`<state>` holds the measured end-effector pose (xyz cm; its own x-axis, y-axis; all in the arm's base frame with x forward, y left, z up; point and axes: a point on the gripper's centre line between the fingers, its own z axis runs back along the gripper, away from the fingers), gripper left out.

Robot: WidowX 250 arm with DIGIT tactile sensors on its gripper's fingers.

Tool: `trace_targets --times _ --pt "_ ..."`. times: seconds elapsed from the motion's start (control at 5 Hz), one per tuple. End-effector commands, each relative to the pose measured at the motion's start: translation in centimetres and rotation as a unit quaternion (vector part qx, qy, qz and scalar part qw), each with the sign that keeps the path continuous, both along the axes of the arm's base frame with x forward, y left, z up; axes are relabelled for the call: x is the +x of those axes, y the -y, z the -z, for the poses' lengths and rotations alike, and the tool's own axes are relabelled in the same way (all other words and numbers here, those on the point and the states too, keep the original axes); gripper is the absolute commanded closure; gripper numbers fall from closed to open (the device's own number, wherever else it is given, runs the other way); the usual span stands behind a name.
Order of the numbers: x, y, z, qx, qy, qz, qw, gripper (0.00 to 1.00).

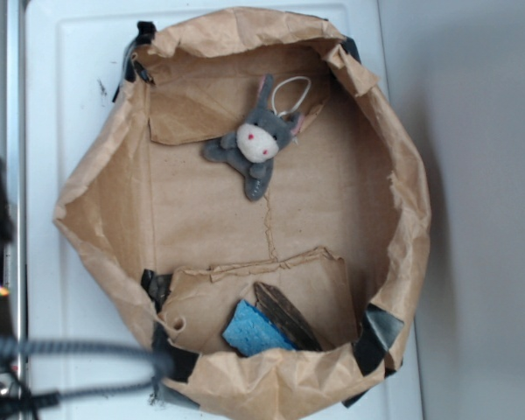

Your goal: Grab the gray animal.

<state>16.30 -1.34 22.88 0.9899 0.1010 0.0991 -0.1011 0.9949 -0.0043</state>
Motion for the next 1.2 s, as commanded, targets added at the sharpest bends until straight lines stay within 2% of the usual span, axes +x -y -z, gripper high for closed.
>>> trace_targets --times 0.0,0.4,1.0 --pt "7.7 -2.1 1.7 -0.024 0.068 -0.015 0.997 0.00" --pt "8.7 -5.5 9.0 0.008 0.038 -0.044 0.998 0.00" --pt "8.7 -5.5 9.0 0.008 0.038 -0.044 0.998 0.00"
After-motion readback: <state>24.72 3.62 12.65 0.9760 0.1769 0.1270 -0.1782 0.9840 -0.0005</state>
